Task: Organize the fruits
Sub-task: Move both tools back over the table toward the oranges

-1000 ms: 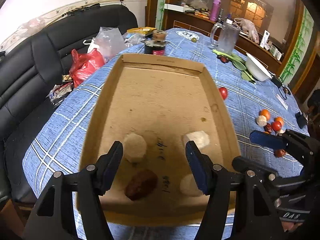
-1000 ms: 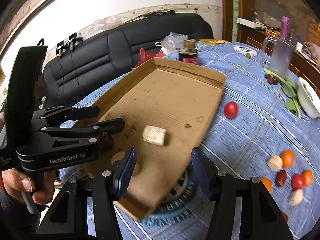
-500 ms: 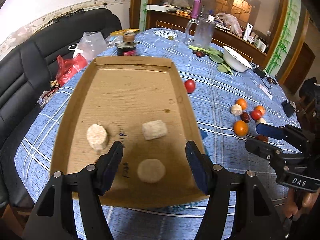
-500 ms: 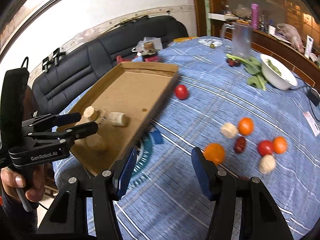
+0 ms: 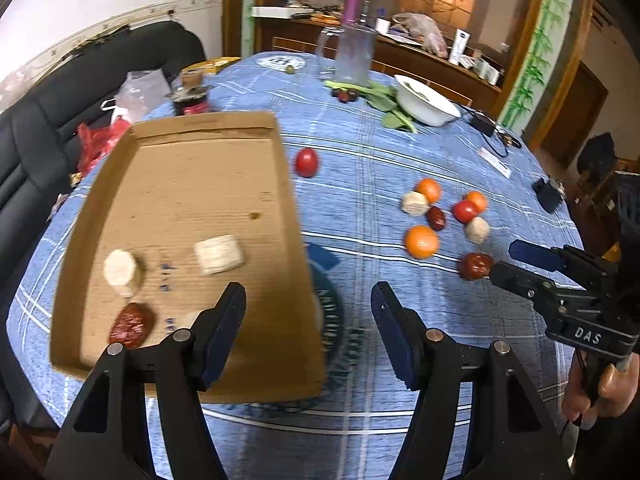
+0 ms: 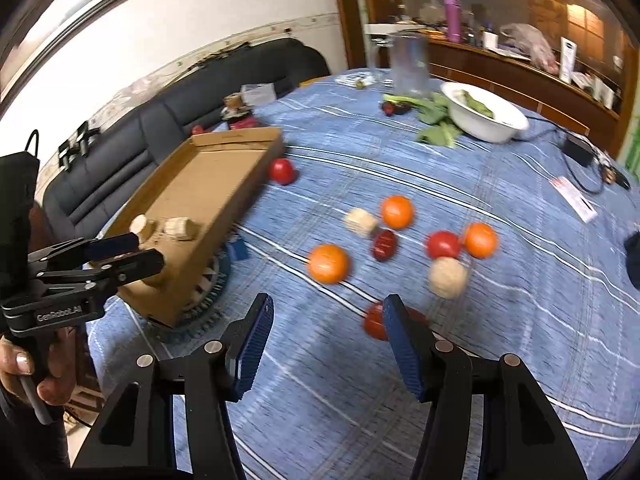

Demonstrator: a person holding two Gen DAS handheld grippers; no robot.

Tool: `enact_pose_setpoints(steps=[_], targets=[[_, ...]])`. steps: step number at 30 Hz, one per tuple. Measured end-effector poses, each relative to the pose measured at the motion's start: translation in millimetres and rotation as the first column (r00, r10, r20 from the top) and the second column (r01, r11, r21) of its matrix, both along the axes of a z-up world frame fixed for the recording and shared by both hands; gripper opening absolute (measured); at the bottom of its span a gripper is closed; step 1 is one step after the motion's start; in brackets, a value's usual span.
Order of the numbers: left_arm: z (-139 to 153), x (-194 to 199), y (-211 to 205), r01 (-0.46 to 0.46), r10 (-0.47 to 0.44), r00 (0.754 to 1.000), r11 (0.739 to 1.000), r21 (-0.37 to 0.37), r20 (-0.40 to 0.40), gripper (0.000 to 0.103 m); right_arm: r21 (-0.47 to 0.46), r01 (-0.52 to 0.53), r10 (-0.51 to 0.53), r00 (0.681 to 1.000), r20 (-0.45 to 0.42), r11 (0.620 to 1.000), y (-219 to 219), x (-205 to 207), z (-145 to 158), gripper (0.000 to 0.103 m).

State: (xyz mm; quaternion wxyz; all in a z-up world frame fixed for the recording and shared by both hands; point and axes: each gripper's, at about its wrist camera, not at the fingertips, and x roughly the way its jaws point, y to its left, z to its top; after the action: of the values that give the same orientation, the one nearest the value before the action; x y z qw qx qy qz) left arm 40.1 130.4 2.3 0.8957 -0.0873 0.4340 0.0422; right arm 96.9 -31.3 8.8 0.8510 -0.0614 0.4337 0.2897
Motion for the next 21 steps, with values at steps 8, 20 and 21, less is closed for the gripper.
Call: enact_pose_setpoints(steps=[8, 20, 21], targets=[[-7, 16, -41, 0.081, -0.081, 0.996, 0.997, 0.0, -0.031, 0.064, 0.01, 0.096, -0.096, 0.995, -0.015, 0.995, -47, 14, -7, 0.059], [-25, 56, -69, 0.124, -0.126, 0.988, 0.992, -0.027, -0.085, 0.064, 0.02, 0.176, -0.176, 0.984, 0.006, 0.984, -64, 62, -15, 0.058], [-27, 61, -71, 0.126, -0.128, 0.988, 0.992, -0.028, -0.091, 0.064, 0.017, 0.178, -0.178, 0.984, 0.007, 0.984, -63, 68, -16, 0.058]])
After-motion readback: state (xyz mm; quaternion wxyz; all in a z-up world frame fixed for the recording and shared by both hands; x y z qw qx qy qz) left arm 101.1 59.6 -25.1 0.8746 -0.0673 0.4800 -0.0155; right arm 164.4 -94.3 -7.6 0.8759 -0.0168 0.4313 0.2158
